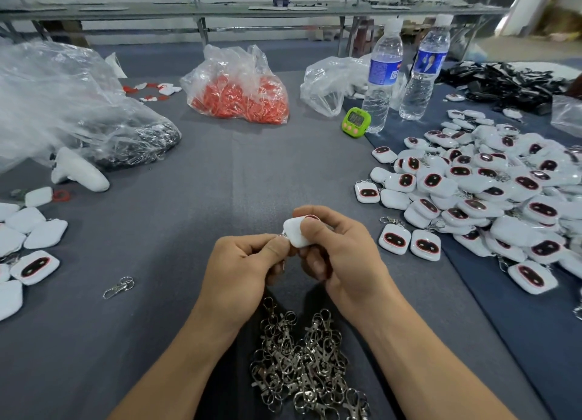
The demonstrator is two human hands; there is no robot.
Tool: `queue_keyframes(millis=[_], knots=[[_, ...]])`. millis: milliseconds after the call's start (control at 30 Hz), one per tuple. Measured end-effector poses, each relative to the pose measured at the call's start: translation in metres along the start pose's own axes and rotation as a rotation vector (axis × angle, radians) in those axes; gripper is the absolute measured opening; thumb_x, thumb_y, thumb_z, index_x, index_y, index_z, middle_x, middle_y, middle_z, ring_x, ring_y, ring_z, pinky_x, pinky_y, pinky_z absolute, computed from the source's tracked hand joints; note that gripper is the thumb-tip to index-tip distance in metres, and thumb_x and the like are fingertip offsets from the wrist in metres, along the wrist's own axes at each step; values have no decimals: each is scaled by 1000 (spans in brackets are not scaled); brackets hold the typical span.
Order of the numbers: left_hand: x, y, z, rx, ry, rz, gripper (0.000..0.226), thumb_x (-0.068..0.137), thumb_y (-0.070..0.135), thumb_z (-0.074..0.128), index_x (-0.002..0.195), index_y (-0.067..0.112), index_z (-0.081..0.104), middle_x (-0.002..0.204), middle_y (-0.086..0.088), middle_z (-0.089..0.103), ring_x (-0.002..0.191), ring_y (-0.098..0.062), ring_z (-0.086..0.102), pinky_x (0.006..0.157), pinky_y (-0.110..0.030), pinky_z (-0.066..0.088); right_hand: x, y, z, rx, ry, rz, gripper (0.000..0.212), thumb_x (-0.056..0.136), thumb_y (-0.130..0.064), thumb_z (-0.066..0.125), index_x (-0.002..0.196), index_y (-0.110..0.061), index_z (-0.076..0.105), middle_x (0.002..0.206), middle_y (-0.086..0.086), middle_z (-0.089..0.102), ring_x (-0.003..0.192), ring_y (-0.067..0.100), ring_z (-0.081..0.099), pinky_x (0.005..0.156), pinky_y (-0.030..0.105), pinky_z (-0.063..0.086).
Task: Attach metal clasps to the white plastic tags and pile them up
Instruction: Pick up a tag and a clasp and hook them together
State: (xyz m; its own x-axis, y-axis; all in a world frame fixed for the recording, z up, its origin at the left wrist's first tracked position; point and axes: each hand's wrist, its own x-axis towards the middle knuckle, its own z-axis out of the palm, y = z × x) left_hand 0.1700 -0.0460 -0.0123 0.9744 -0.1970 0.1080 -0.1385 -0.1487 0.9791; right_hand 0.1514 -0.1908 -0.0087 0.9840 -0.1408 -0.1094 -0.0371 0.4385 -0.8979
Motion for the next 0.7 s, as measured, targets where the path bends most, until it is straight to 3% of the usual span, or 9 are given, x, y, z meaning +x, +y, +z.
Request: queue_keyframes(millis=[100,200,300,367,433,500,533,600,700], knots=[[-3,-6,-4,411,54,187,26,92,28,70,68,22,75,51,9,56,50,-7,46,52,-19,33,-1,3,0,-211,76,-112,20,93,2,62,92,-14,73,66,8,62,42,9,44,42,21,34],[-8,-8,-3,911,80,362,34,95,26,62,62,21,69,54,8,56,55,-18,46,61,-29,28,-7,11,4,-712,144,-321,15,87,-12,72,91,-27,74,71,-7,70,57,2,58,57,14,45],[-7,-9,-3,1029,72,516,29,84,21,62,55,22,60,51,7,51,44,-17,36,63,-31,27,-11,17,9,-882,150,-406,15,88,-20,71,95,-33,71,77,-19,70,71,0,64,65,7,44],[-8,-11,-3,975,112,478,30,88,19,66,59,23,64,52,9,52,47,-9,30,61,-27,26,-9,16,8,-813,184,-351,14,87,-18,73,93,-31,72,72,-17,70,65,1,64,62,8,44],[-7,-12,-3,782,105,344,23,93,23,70,70,25,72,57,11,59,52,-8,43,57,-28,33,-4,12,6,-586,201,-227,16,88,-9,71,90,-25,74,68,-7,69,52,5,57,54,18,44],[-3,-9,-3,439,47,161,14,92,30,71,83,37,78,62,9,68,56,-13,58,56,-31,46,-1,6,4,-285,153,-116,20,93,1,63,91,-16,73,66,5,64,41,10,45,42,20,36],[-1,-6,-2,281,27,89,18,92,30,71,82,43,79,61,7,68,53,-12,58,54,-28,48,0,3,3,-168,118,-76,20,95,4,59,93,-12,71,63,8,61,38,11,40,38,19,31],[3,-2,0,48,18,-11,22,92,23,70,76,34,81,53,4,60,49,-6,50,50,-18,43,1,0,2,-30,65,-19,19,98,3,55,96,-9,70,57,9,58,36,10,37,38,18,26],[3,-2,-1,8,25,4,23,90,17,72,72,28,81,50,4,55,49,-6,45,48,-17,39,0,1,1,14,42,11,20,98,3,55,95,-10,70,58,10,57,36,10,36,38,18,25]])
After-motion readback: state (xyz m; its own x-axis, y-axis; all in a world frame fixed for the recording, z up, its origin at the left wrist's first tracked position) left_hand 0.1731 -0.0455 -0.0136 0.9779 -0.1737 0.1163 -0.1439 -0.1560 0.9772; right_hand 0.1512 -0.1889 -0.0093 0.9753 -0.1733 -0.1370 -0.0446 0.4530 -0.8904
